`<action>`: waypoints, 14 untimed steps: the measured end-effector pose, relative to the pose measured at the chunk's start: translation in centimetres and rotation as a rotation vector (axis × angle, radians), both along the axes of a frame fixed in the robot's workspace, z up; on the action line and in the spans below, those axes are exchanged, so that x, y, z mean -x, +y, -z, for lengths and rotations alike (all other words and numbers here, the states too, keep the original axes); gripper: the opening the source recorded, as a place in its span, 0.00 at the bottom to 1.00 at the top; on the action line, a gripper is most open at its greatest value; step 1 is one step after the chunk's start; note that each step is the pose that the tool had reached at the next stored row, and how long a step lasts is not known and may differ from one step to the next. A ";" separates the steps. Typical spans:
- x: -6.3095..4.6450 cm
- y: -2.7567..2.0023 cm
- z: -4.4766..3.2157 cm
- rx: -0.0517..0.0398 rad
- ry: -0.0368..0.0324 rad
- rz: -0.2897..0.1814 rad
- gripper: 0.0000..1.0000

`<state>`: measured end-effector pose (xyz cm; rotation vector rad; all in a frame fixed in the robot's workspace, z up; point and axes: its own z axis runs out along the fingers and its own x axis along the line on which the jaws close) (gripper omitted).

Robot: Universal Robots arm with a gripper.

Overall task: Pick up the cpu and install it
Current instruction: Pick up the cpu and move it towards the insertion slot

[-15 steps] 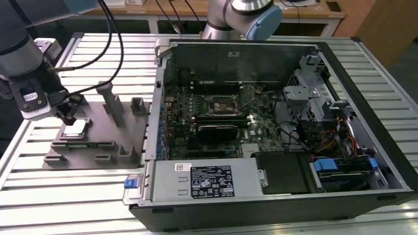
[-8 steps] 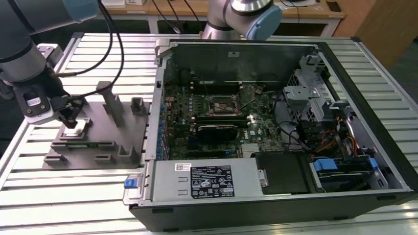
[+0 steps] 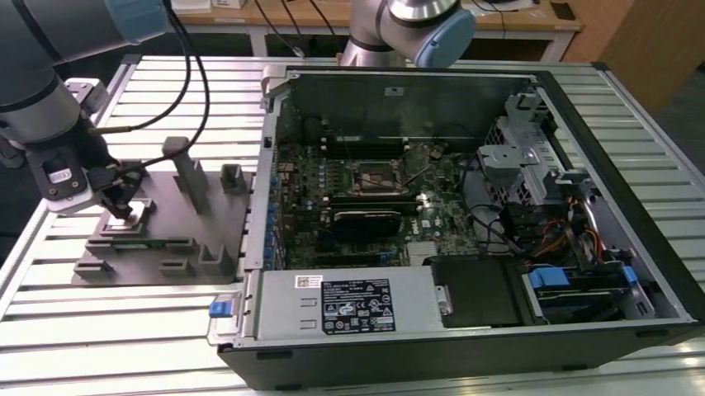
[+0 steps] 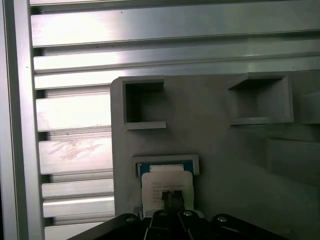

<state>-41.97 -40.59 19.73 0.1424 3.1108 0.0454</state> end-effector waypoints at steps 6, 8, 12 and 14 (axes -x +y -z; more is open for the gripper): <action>0.0 0.00 0.02 0.0000 0.0001 0.000 0.11; 0.0 0.00 0.02 0.0000 0.0001 0.000 0.16; 0.0 0.00 0.02 0.0000 0.0001 0.000 0.35; 0.0 0.00 0.02 0.0000 0.0001 0.000 0.41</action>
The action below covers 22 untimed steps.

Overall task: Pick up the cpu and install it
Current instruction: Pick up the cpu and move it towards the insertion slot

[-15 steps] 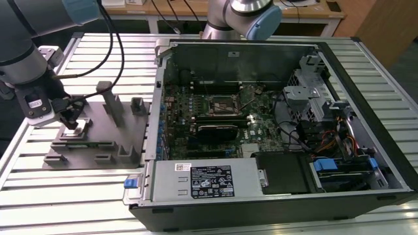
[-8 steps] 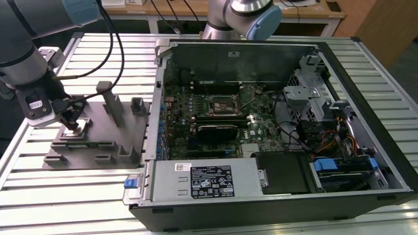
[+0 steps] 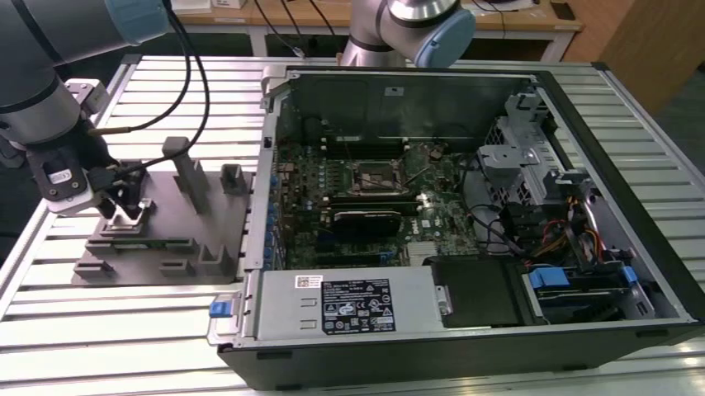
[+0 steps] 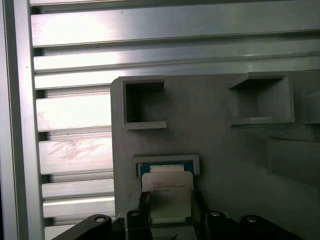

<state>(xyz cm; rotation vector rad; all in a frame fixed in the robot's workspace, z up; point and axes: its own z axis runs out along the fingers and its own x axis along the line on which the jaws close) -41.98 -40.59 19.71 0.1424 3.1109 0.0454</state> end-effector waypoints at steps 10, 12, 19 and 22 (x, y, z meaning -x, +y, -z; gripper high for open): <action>0.1 0.00 0.20 -0.0023 -0.0099 -0.004 0.59; 0.2 0.00 0.23 -0.0023 -0.0106 -0.004 0.59; 0.3 0.01 0.65 -0.0018 -0.0104 -0.004 0.59; 0.2 0.08 0.69 -0.0016 -0.0107 -0.007 0.59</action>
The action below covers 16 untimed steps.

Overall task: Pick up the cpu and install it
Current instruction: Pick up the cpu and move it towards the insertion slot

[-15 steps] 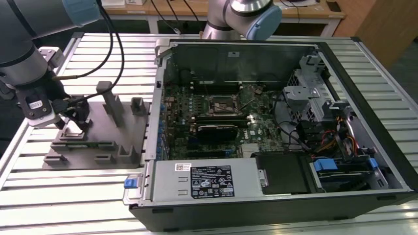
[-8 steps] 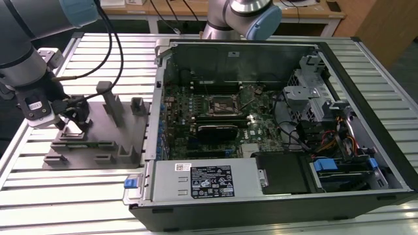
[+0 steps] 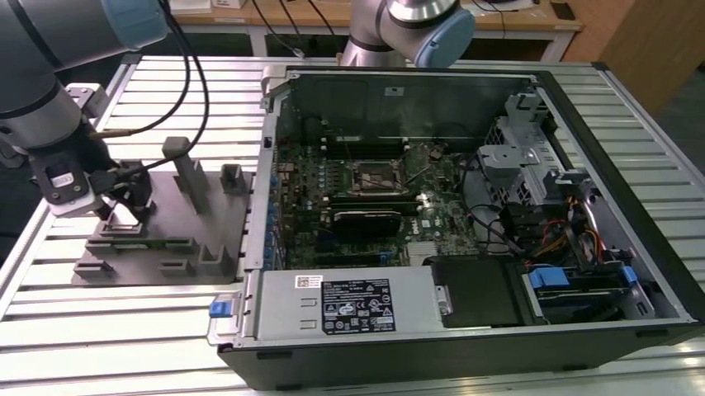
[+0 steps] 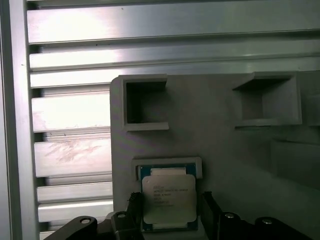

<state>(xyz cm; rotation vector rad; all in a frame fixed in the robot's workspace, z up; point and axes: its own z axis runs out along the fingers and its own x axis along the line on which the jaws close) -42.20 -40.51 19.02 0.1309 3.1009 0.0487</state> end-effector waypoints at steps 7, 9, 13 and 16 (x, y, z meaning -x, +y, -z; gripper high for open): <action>0.0 0.01 0.00 0.0001 0.0001 -0.002 0.60; 0.0 0.01 0.01 0.0001 0.0002 -0.002 0.66; 0.0 0.01 0.22 0.0001 0.0001 -0.026 0.66; 0.0 0.03 0.30 0.0000 0.0002 -0.030 0.66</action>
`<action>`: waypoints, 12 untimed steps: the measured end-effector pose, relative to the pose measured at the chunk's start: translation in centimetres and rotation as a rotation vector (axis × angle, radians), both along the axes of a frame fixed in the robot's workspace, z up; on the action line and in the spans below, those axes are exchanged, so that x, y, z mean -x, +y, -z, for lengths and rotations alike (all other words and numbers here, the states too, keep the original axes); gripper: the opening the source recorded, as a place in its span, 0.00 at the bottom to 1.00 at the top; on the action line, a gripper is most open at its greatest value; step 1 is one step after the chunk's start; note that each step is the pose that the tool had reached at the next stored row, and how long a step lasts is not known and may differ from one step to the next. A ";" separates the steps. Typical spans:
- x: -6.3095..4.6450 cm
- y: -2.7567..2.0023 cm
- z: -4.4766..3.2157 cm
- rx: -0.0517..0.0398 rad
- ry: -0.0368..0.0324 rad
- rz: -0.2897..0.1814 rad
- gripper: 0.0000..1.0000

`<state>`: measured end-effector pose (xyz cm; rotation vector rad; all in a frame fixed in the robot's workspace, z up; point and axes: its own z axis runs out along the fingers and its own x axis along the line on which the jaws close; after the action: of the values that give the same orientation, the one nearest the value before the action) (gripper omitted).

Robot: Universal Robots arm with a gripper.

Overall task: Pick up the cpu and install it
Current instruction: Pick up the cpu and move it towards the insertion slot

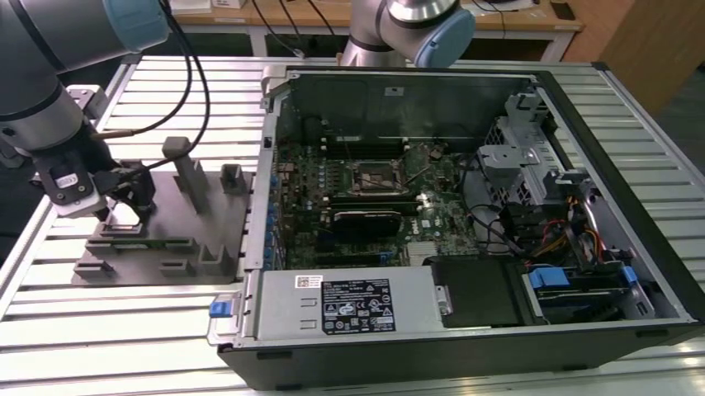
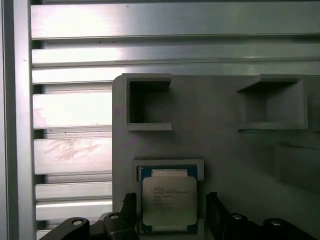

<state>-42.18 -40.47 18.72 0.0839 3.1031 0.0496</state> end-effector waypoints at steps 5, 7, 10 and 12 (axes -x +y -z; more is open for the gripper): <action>0.0 0.06 0.28 -0.0001 -0.0001 -0.001 0.66; 0.0 0.13 0.34 -0.0002 0.0000 -0.002 0.66; 0.0 0.22 0.43 -0.0010 -0.0001 -0.003 0.66; 0.0 0.23 0.44 -0.0012 0.0000 -0.003 0.66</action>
<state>-42.18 -40.25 18.28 0.0796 3.1033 0.0515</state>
